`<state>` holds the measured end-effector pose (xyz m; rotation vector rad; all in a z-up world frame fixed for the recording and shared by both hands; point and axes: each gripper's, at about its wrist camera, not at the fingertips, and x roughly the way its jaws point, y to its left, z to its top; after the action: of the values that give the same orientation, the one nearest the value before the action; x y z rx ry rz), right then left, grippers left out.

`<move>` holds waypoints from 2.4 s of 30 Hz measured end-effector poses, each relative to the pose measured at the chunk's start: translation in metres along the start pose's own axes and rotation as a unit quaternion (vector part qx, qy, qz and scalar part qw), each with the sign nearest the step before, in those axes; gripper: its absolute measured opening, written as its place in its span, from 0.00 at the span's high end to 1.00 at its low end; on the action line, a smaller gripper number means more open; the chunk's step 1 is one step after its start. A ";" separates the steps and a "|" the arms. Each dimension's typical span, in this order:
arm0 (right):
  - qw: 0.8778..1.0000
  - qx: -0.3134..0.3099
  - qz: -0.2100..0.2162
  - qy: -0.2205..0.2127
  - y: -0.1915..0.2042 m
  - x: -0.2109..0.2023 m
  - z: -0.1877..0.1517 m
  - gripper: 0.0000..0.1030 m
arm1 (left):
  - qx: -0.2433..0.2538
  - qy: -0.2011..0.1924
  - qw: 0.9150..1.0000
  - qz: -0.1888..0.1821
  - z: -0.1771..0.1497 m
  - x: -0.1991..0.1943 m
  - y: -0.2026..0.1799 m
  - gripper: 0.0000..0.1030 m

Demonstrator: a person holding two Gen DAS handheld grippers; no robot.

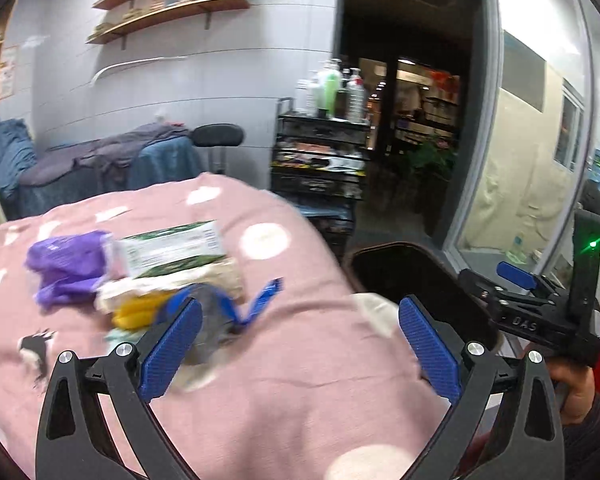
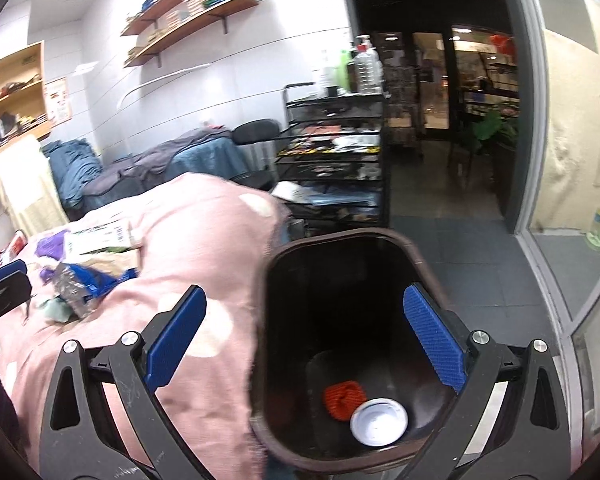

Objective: Collect trash
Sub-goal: 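Move both tools back over the remaining trash on the bedspread, then grasp the light-blue tissue with the left tool while the right tool grasps the blue wrapper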

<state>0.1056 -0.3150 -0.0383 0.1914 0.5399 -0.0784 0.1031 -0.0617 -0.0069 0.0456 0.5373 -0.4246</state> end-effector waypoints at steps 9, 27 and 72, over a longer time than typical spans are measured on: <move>0.995 -0.055 0.074 0.028 0.067 0.014 0.000 0.05 | -0.050 -0.003 0.997 0.066 -0.020 -0.026 0.069 0.05; 0.968 -0.156 0.166 0.105 0.163 0.057 -0.002 0.05 | -0.133 0.059 0.975 0.167 -0.047 -0.033 0.208 0.17; 0.965 -0.133 0.203 0.104 0.162 0.054 0.017 0.98 | -0.118 0.062 0.991 0.012 -0.030 -0.025 0.128 0.87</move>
<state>0.1807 -0.1614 -0.0258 0.0445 0.7050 0.4161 0.1206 0.0688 -0.0291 -0.1496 0.7055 -0.3345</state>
